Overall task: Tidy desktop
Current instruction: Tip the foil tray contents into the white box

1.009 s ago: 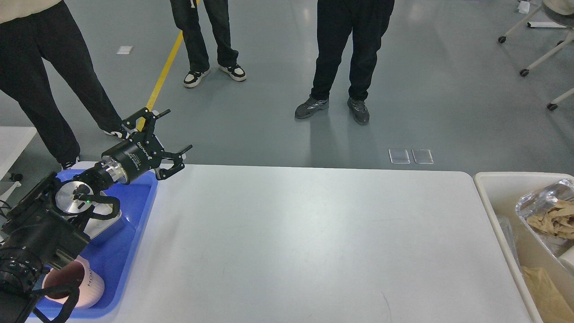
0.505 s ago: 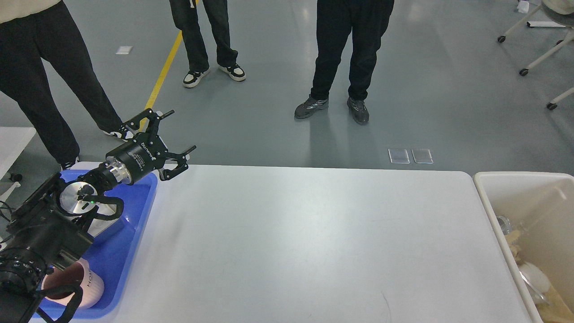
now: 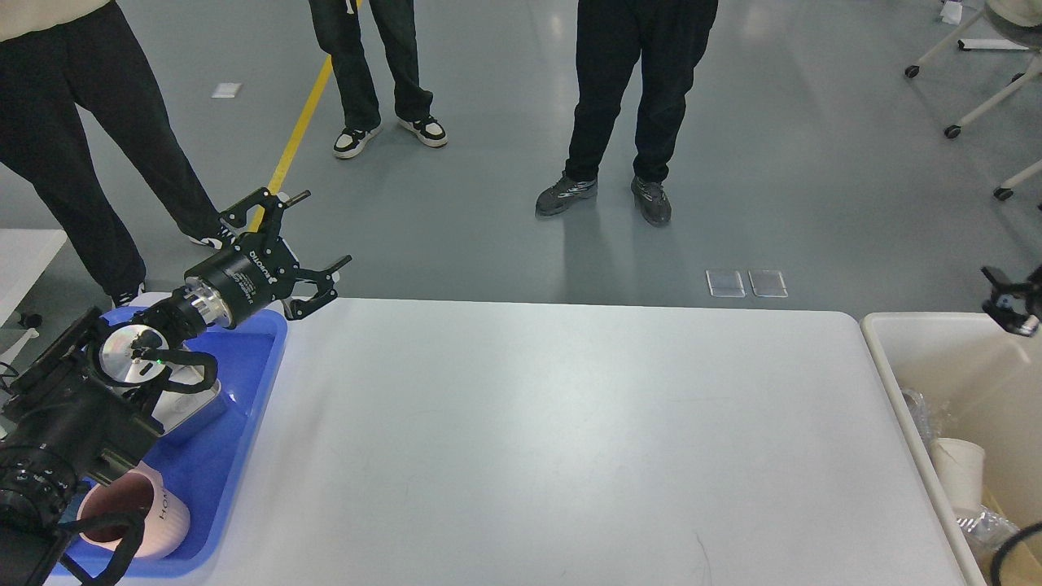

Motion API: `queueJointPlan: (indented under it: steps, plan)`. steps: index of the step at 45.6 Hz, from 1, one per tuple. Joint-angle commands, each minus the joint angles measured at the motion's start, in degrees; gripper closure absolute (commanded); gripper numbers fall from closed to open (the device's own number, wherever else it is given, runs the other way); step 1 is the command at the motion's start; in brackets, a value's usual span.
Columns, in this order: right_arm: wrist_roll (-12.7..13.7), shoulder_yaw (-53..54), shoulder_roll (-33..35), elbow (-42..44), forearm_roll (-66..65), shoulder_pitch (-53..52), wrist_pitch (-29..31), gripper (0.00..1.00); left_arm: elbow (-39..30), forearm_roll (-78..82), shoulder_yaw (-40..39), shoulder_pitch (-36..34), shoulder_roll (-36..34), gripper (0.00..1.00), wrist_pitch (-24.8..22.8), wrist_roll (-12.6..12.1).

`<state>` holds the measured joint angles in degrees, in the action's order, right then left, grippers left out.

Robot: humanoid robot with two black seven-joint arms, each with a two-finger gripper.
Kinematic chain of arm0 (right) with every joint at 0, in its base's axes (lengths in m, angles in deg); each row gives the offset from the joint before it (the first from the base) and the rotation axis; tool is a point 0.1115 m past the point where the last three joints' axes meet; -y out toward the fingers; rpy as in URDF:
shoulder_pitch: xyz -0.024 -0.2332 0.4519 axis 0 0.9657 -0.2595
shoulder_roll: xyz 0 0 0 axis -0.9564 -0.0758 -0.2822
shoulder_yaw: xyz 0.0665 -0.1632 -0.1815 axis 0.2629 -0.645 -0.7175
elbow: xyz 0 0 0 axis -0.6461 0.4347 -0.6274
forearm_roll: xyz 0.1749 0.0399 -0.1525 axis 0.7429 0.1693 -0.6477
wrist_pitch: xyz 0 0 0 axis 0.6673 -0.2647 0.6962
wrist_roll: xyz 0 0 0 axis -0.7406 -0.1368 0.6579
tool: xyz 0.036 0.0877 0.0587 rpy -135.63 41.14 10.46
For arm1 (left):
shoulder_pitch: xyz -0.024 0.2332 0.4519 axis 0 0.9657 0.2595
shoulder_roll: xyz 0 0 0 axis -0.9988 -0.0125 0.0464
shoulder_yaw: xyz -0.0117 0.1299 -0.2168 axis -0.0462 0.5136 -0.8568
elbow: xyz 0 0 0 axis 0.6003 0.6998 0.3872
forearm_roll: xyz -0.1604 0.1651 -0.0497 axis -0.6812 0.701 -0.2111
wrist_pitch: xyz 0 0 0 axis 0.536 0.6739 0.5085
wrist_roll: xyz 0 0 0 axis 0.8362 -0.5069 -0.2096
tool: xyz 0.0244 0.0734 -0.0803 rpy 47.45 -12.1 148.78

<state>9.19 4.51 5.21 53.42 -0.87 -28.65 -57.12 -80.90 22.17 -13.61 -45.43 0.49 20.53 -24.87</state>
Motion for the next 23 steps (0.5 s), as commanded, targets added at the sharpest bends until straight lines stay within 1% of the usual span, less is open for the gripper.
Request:
queueJointPlan:
  steps: [1,5,10,14,23]
  plan:
    - [-2.45,5.66,-6.74,-0.36,3.37,-2.96,5.19,0.00,0.07,-0.01,-0.25,-0.22,0.28,0.04,-0.91,-0.06]
    - [-5.53,8.21,-11.32,-0.18,3.37,-2.70,8.27,0.00,0.25,-0.09,-0.42,-0.57,0.98,0.04,-0.03,0.02]
    - [-7.73,8.74,-13.61,0.25,3.63,-1.39,8.54,0.00,0.34,0.08,-0.16,-1.01,2.21,0.04,1.20,0.11]
    - [-7.90,8.83,-14.93,-0.18,3.99,1.07,9.07,0.00,0.34,0.43,-0.07,-1.27,2.74,0.04,2.34,0.11]
    - [-7.90,8.92,-16.33,-0.10,3.99,1.87,8.98,0.00,0.34,0.70,0.19,-1.10,2.83,0.04,2.61,0.20]
